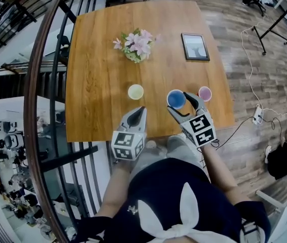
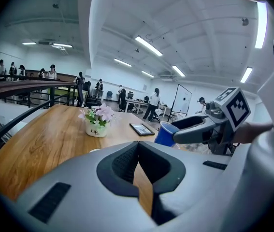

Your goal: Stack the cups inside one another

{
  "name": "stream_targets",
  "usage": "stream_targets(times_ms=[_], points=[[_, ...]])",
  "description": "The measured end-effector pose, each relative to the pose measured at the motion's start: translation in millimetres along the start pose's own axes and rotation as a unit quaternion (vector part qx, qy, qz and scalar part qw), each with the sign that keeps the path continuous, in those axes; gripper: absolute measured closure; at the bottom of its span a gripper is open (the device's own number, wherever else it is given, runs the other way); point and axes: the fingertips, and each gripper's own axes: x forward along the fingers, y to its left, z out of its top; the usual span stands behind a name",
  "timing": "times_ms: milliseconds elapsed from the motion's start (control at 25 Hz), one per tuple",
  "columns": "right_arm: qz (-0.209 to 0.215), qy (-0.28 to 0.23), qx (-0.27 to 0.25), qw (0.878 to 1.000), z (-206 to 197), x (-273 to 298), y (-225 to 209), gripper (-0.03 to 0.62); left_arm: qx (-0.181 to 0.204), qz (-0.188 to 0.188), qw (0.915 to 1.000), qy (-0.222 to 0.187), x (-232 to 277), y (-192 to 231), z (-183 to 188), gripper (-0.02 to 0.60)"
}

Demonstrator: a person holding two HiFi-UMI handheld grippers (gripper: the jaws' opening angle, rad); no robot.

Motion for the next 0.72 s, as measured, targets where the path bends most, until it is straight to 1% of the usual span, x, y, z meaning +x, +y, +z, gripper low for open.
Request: stream_targets(times_ms=[160,320,560,720], points=[[0.012,-0.029,-0.013,0.999,25.6,-17.1,-9.0,0.269,0.0,0.005,1.0,0.006,4.8,-12.8,4.6,0.565],[0.023,-0.054,-0.022,0.998,40.0,-31.2,-11.7,0.269,0.003,0.007,0.9999,0.006,11.1,-23.7,7.1,0.565],[0.032,-0.064,-0.026,0.997,38.3,-42.8,-14.8,0.269,0.01,0.007,0.9999,0.01,16.1,-41.5,4.0,0.565],[0.039,-0.064,-0.029,0.997,34.1,-45.9,-13.1,0.269,0.008,0.016,0.9998,0.007,11.9,-45.0,1.0,0.565]])
